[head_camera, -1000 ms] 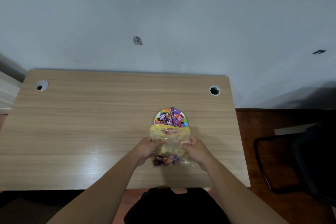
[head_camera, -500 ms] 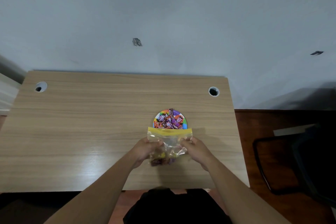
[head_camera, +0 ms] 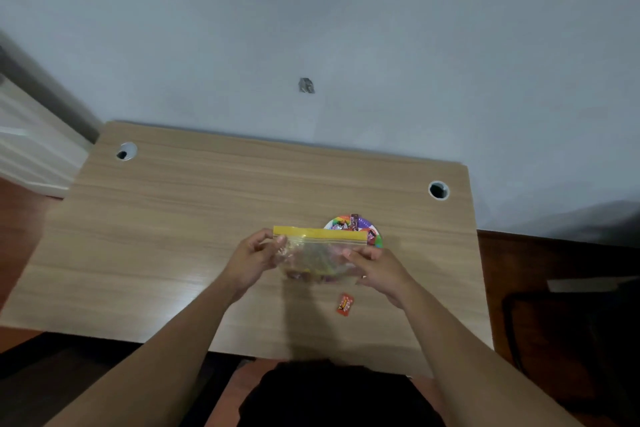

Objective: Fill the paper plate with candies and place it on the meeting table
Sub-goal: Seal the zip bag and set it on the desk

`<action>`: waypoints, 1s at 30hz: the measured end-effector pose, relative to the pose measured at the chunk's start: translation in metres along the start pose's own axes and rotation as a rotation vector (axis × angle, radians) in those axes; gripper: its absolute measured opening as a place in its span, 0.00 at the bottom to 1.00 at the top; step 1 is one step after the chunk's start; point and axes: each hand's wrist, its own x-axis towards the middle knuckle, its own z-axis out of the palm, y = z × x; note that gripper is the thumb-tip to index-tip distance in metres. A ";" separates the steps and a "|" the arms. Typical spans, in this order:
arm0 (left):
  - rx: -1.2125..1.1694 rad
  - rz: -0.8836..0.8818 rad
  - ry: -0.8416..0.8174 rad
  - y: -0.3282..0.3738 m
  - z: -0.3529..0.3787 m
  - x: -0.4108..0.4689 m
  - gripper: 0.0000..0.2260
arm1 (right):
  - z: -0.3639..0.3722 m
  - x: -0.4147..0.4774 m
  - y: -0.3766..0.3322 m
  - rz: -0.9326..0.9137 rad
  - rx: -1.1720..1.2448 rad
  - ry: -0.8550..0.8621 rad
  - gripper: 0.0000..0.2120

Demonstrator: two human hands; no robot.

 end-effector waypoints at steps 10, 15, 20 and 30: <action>-0.007 0.113 0.190 0.016 -0.046 0.006 0.06 | 0.019 0.035 -0.047 -0.186 -0.210 -0.080 0.16; -0.052 0.159 0.216 0.021 -0.058 0.005 0.02 | 0.028 0.047 -0.073 -0.268 -0.451 -0.008 0.17; 0.109 0.271 0.253 0.024 -0.068 0.011 0.02 | 0.035 0.057 -0.094 -0.325 -0.742 -0.059 0.13; 0.285 0.405 0.313 0.047 -0.048 0.020 0.05 | 0.101 0.060 -0.141 -0.611 -0.863 -0.055 0.18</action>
